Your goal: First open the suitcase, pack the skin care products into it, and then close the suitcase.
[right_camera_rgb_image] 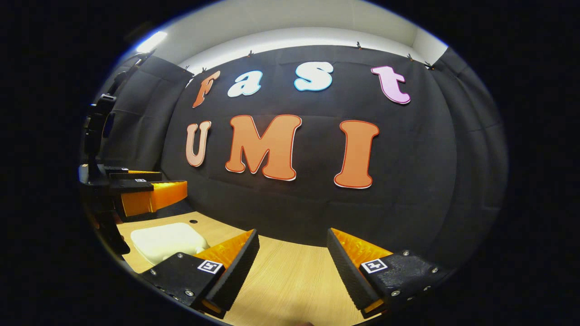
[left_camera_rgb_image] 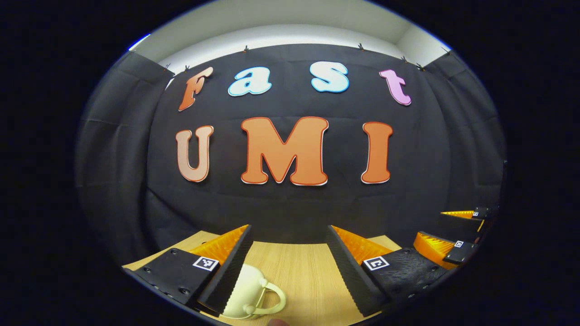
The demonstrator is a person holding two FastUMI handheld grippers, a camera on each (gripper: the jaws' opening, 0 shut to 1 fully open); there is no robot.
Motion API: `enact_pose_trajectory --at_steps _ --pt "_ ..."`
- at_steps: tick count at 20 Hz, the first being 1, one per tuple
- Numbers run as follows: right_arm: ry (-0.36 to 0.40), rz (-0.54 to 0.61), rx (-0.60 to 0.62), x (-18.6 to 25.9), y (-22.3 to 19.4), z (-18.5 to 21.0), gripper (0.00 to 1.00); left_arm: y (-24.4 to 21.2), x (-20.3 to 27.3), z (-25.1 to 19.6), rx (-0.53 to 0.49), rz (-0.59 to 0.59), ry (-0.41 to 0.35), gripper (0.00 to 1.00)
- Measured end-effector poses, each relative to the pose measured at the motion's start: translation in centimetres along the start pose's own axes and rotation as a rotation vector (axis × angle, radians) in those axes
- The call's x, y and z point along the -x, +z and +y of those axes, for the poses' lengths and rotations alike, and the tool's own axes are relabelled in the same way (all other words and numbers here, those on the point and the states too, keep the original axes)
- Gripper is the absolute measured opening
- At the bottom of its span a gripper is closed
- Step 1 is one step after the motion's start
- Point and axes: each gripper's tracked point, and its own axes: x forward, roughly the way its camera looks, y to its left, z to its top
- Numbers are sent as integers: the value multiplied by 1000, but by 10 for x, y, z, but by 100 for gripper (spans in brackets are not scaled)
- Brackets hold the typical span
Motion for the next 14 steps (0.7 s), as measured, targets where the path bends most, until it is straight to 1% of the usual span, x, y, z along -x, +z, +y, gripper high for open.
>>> enact_pose_trajectory --at_steps 1,2,3,5,8,10,11,12,14 --pt "-3 -5 2 2 1 -1 95 3 4 -1 -17 -23 -1 100" --pt "-7 -7 5 2 2 -1 99 5 7 -5 -35 -38 -7 100" --pt "-10 -11 6 2 2 -2 95 5 11 -9 -42 -42 -16 99" --pt "-18 -22 6 3 5 -4 95 1 13 -18 -56 -27 -35 100" --pt "-37 -38 7 5 8 -10 95 -7 6 -27 -85 -14 -41 100" --pt "-28 -39 1 6 7 -9 95 -10 5 -31 -121 -19 -40 99" --pt "-28 -36 -3 6 5 -9 95 -12 6 -34 -132 -18 -47 100" --pt "-29 -35 -4 6 5 -9 95 -14 8 -36 -136 -19 -52 99" --pt "-24 -44 -7 8 7 -8 95 -15 11 -40 -139 -21 -65 100"
